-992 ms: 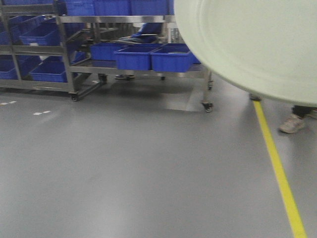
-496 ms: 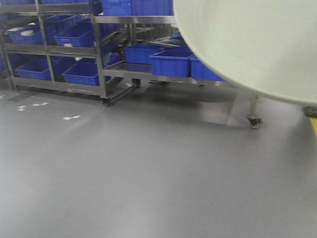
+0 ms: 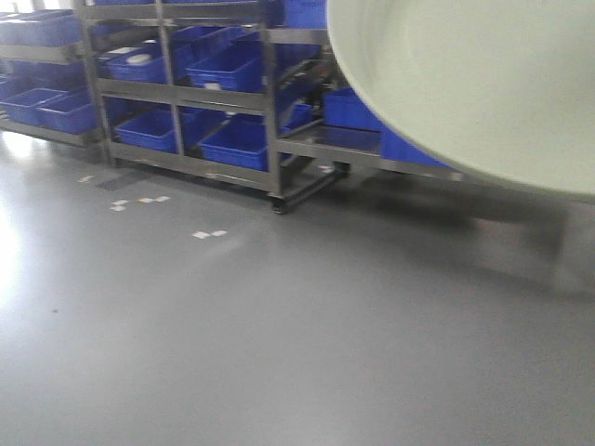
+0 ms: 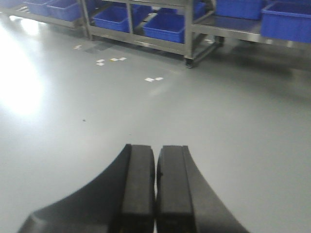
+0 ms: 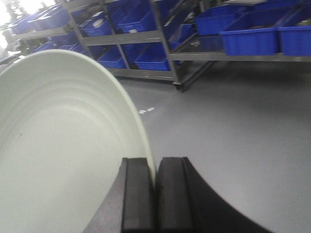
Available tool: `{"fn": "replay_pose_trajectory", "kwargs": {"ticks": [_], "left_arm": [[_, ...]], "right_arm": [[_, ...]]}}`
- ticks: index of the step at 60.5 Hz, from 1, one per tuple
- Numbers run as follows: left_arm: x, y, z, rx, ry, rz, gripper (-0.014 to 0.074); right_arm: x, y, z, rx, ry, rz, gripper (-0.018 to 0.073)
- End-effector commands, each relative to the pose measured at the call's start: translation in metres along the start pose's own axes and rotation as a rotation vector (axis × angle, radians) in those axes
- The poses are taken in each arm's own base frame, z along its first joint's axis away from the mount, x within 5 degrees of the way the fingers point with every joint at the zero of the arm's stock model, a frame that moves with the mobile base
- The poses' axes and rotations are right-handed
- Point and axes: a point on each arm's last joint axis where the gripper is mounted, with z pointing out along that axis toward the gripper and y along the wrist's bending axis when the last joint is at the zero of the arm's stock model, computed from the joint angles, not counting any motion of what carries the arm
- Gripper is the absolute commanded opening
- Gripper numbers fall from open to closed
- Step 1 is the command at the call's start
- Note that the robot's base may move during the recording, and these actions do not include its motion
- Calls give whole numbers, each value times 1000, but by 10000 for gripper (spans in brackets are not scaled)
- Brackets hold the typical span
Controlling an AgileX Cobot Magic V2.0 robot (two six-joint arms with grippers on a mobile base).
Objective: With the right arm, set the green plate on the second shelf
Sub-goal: 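Hold the plate raised in the right gripper while driving to the shelves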
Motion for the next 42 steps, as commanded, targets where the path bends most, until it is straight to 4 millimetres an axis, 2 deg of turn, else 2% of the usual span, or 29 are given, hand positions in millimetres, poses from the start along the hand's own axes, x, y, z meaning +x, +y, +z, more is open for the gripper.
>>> {"fn": "replay_pose_trajectory", "kwargs": {"ticks": [1,42], "left_arm": [[5,0,2,-1,-61,1,124],[5,0,2,-1,-61,1,124]], "right_arm": [[-20,4,-2,-11,-134,6,48],[-20,4,-2,-11,-134,6,48]]}}
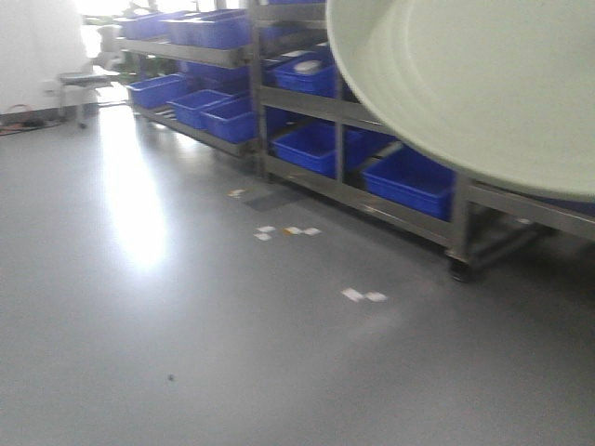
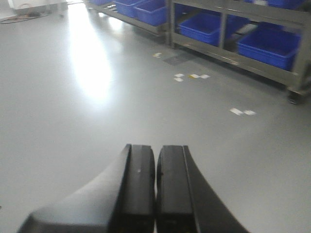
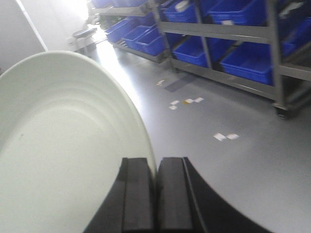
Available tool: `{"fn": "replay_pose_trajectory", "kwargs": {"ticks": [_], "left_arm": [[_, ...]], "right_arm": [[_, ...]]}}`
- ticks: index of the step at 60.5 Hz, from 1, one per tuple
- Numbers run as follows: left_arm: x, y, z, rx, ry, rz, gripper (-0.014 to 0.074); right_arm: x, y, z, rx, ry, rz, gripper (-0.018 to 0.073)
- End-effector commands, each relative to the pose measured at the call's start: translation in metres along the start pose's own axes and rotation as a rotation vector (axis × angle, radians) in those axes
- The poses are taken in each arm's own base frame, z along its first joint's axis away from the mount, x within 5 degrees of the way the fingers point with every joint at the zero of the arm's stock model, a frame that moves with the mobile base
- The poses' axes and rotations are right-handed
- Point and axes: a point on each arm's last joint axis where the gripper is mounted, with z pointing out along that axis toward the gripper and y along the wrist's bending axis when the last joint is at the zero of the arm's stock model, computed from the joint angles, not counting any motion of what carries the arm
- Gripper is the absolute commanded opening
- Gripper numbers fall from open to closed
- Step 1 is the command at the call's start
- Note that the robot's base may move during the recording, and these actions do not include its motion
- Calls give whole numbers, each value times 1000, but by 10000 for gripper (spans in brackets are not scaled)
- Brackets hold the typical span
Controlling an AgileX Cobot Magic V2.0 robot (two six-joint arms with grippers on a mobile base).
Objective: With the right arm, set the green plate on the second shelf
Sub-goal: 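Hold the plate raised in the right gripper while driving to the shelves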
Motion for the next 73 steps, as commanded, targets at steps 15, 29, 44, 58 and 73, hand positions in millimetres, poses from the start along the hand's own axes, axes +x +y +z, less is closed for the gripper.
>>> {"fn": "replay_pose_trajectory", "kwargs": {"ticks": [15,29,44,58,73], "left_arm": [[5,0,2,-1,-61,1,124],[5,0,2,-1,-61,1,124],[5,0,2,-1,-61,1,124],[5,0,2,-1,-61,1,124],[5,0,2,-1,-61,1,124]], "right_arm": [[-20,4,-2,-10,-134,7,48],[-20,4,-2,-10,-134,7,48],[-20,4,-2,-10,-134,7,48],[-20,4,-2,-10,-134,7,48],[-20,4,-2,-10,-134,7,48]]}}
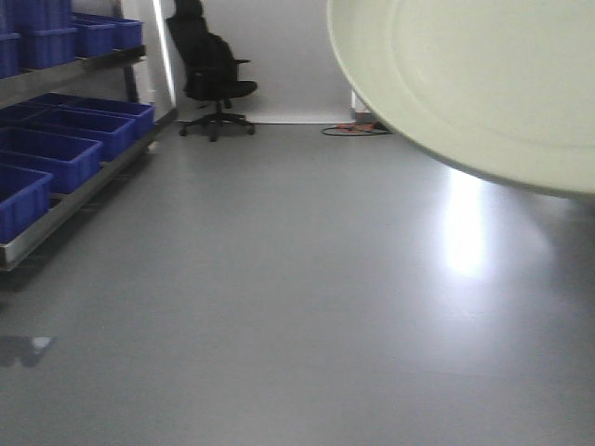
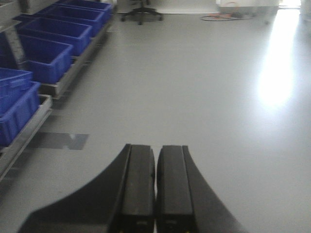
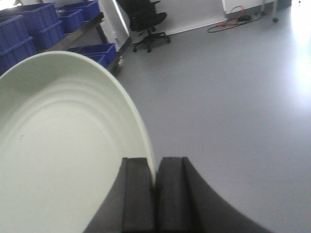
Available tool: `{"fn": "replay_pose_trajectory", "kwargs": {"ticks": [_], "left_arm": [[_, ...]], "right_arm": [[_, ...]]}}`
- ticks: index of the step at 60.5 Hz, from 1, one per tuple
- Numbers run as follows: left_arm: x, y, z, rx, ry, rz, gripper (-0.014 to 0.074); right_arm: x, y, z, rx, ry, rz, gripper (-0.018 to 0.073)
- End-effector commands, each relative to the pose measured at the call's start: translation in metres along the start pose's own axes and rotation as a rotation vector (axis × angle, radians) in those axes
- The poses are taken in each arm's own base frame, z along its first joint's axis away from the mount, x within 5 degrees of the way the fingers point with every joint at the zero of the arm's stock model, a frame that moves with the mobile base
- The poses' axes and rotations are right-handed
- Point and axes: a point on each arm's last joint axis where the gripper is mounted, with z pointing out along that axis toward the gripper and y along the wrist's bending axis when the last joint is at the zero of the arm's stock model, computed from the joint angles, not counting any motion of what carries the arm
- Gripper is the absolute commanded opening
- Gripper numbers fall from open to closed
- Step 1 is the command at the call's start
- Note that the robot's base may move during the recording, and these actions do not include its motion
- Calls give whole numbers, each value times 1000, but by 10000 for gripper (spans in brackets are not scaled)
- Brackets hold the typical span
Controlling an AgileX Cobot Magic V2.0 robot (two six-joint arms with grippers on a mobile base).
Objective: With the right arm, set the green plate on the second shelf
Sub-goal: 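Hold the plate raised in the right gripper while driving to the shelves, then extend the right gripper with the plate over the blue bin on the shelf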
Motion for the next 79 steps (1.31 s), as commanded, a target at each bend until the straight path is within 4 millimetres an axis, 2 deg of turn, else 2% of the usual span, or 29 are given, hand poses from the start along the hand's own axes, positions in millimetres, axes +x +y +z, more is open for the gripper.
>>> {"fn": "replay_pose_trajectory", "kwargs": {"ticks": [1,79], "left_arm": [[5,0,2,-1,-61,1,124],[5,0,2,-1,-61,1,124]], "right_arm": [[-20,4,-2,-10,-134,7,48],[-20,4,-2,-10,-134,7,48]]}}
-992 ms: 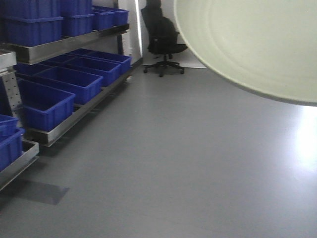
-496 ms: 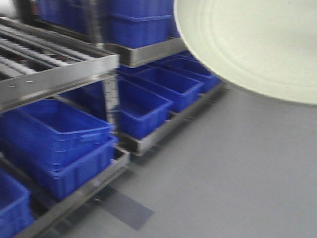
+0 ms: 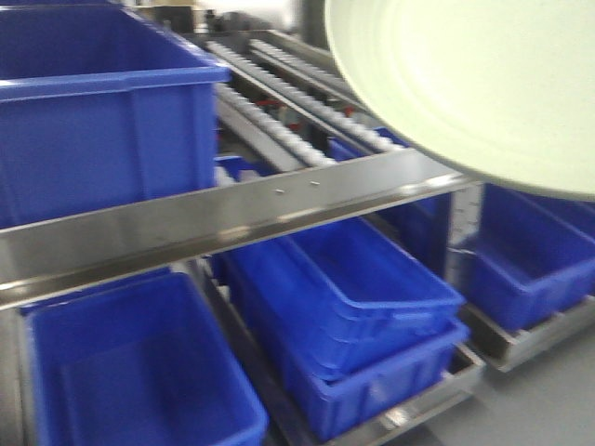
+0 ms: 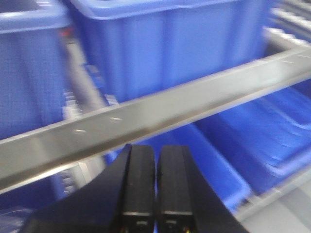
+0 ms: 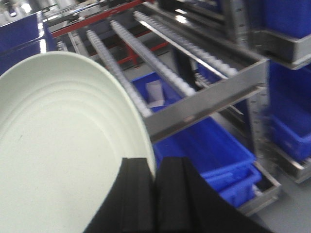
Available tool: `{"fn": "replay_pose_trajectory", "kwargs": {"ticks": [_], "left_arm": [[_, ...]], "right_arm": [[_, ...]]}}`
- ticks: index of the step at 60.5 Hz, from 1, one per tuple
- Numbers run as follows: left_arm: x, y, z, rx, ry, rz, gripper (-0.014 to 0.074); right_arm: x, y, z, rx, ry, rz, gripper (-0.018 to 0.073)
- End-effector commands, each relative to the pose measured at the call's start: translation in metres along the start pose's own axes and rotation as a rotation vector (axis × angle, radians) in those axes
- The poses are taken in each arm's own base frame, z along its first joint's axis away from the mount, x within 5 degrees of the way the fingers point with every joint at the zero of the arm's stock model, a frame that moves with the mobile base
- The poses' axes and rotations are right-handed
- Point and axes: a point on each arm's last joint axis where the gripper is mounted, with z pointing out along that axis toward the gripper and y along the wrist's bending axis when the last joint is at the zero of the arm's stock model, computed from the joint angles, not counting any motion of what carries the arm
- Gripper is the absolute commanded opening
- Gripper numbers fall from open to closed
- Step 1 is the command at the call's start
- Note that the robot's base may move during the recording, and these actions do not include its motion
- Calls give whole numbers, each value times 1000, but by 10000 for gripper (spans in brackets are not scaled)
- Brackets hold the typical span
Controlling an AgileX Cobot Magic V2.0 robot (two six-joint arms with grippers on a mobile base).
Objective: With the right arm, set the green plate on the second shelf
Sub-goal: 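Extend the right gripper with the plate over the blue bin on the shelf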
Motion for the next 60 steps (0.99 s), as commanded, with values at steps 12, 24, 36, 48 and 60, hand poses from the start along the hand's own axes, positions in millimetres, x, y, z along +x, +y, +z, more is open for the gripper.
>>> {"fn": "replay_pose_trajectory", "kwargs": {"ticks": [12,24,36,48,60], "left_arm": [[5,0,2,-1,-61,1,124],[5,0,2,-1,-61,1,124],[5,0,2,-2,-61,0,124],[5,0,2,-2,-61,0,124],[5,0,2,-2,-61,0,124]], "right_arm": [[-20,4,-2,-10,-134,7,48],[-20,4,-2,-10,-134,7,48],[-20,4,-2,-10,-134,7,48],[-20,4,-2,-10,-134,7,48],[-20,4,-2,-10,-134,7,48]]}}
